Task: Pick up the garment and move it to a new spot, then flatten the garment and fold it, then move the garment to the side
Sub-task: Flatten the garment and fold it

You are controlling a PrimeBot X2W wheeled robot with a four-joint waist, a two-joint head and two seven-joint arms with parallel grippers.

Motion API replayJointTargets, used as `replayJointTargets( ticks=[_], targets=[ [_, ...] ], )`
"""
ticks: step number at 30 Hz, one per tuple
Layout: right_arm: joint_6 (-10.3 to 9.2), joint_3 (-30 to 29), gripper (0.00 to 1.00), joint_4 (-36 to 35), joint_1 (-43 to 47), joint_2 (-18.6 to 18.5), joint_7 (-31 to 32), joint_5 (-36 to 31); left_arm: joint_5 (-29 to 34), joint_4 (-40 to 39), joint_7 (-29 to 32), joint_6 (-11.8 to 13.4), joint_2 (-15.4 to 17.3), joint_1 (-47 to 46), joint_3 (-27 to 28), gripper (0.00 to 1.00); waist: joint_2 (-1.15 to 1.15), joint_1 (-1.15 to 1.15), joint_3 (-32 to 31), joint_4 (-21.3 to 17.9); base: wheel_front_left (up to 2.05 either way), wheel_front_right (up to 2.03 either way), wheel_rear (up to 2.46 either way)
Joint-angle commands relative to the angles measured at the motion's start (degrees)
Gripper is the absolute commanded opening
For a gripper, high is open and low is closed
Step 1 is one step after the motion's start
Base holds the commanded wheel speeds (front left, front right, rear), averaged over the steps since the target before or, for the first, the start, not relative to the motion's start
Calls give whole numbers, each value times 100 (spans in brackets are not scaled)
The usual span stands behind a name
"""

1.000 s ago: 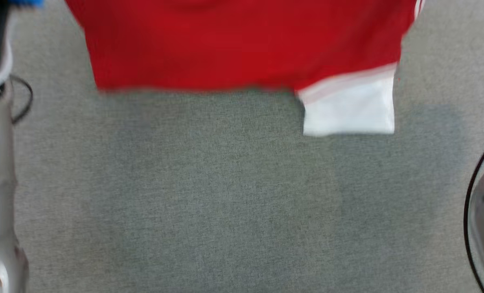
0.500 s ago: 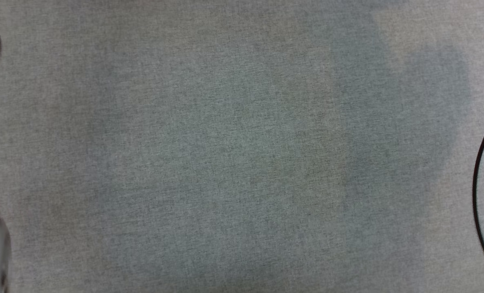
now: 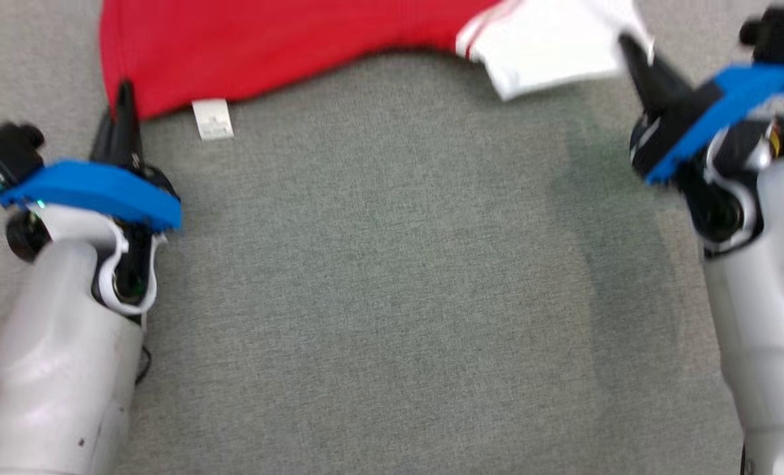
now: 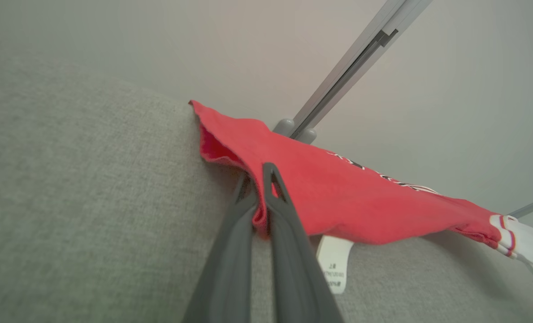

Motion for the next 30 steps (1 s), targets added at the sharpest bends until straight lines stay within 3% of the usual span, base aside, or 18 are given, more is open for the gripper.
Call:
replayJointTargets(
  ticks=[1,8,16,24,30],
  targets=[
    [3,-7,0,-95,211,-28,73,15,-67,65,-3,-40,3,120,3,0,0,1,-254,66,0,0,0],
    [2,-357,0,-1011,1964,35,961,-209,-385,404,251,-19,-65,1274,-133,0,0,1,-954,148,0,0,0],
    [2,-1180,0,-2453,3724,447,1858,-540,-550,-285,570,130,-9,2553,-258,0,0,1,-1575,400,0,0,0],
    [2,-1724,0,-3794,5074,644,3131,-894,-640,-2039,1066,690,249,3980,-350,0,0,1,-1853,563,0,0,0],
    [2,-1977,0,-4413,5683,663,3655,-550,-574,-3326,1675,1189,655,4797,-490,0,0,1,-1903,609,0,0,0]
  ],
)
